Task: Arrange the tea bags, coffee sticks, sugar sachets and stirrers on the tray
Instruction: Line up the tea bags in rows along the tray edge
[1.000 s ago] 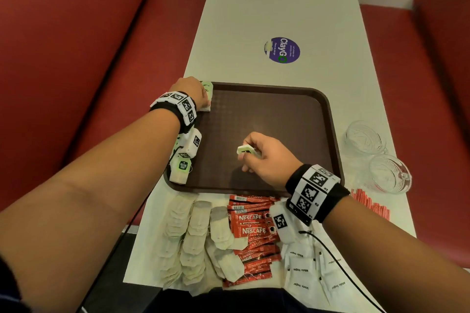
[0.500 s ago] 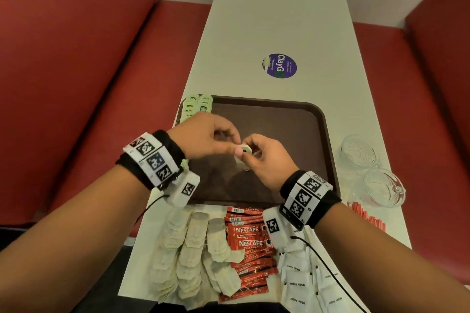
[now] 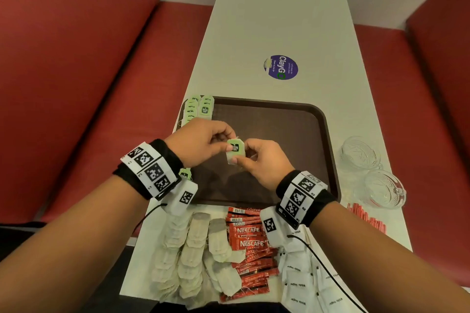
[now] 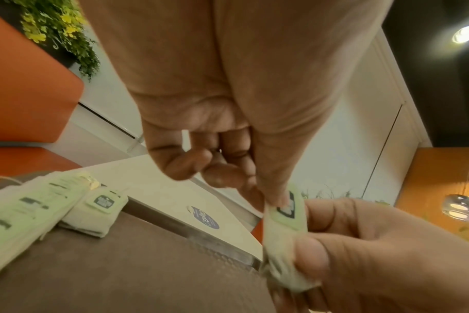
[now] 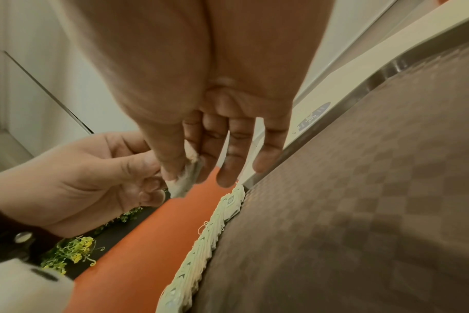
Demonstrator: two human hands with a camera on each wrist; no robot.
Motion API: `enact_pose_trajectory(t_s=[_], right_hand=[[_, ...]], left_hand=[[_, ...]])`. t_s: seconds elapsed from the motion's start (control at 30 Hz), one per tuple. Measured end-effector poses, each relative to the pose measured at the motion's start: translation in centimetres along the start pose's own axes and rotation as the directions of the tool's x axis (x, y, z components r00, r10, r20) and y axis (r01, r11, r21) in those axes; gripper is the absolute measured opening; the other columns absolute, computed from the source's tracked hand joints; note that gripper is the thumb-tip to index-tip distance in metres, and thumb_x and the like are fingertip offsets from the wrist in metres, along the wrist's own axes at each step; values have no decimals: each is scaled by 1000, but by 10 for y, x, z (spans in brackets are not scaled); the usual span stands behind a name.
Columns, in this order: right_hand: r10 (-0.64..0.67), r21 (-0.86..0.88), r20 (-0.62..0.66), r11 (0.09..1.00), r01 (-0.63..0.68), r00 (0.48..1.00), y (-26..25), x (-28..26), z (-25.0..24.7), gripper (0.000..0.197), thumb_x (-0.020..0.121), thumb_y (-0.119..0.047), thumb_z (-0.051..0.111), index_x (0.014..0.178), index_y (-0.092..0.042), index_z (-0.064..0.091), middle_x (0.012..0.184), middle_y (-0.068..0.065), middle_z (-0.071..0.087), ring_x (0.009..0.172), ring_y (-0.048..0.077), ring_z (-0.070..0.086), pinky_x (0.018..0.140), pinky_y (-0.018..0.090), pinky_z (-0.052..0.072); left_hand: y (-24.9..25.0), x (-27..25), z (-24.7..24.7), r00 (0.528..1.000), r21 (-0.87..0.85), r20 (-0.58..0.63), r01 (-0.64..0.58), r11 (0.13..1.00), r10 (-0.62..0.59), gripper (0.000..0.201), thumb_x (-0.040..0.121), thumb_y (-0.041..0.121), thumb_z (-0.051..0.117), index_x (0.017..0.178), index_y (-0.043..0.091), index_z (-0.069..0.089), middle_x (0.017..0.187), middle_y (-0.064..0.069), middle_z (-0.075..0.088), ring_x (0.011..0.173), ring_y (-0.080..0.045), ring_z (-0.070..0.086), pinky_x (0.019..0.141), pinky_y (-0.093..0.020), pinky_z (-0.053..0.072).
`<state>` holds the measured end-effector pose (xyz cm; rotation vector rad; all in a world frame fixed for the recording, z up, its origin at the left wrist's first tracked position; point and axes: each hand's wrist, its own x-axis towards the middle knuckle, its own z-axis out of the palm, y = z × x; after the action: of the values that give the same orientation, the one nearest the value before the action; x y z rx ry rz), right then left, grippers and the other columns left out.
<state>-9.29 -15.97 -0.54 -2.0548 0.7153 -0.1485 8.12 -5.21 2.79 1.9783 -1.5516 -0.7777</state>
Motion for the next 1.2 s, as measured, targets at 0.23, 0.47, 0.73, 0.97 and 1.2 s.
enact_pose_trajectory(t_s=[0.23,0.47,0.73,0.97,1.2], right_hand=[[111,-126,222,988,-85,969,12,-7,-2,36,87,-36,75,118,-25,62,97,-11,67,83,6,62,83,28,54],[220,-406,502,914,3,837,17,-20,2,25,87,-38,74,106,-22,73,98,-8,72,89,10,66,83,29,56],[215,-439,521,897,44,826,16,-21,2,17,92,-28,68,106,-22,76,101,-6,73,93,12,65,88,31,56],[209,-440,518,897,49,830,15,-23,3,15,91,-29,69,101,-20,77,101,-7,73,93,11,65,87,32,56],[215,-476,508,877,64,834,6,-30,0,24,92,-34,66,111,-21,72,105,-6,72,96,13,65,87,32,55]], left_hand=[[-44,40,-40,937,207,-238,305,930,-254,10,90,29,71,99,28,68,90,11,64,82,-9,58,72,-23,43],[-83,84,-41,916,426,-42,377,823,-398,28,89,34,72,115,24,69,94,6,66,92,-16,61,83,-32,50],[-94,109,-24,868,423,-216,496,758,-447,32,85,34,76,113,24,64,113,-3,66,109,-26,60,86,-35,49],[-87,117,-9,867,545,-127,467,696,-482,43,83,55,68,85,14,56,97,-7,66,84,-29,59,68,-34,48],[-61,95,-18,888,462,-165,455,761,-430,42,89,55,62,100,15,58,96,-4,63,91,-25,59,76,-36,51]])
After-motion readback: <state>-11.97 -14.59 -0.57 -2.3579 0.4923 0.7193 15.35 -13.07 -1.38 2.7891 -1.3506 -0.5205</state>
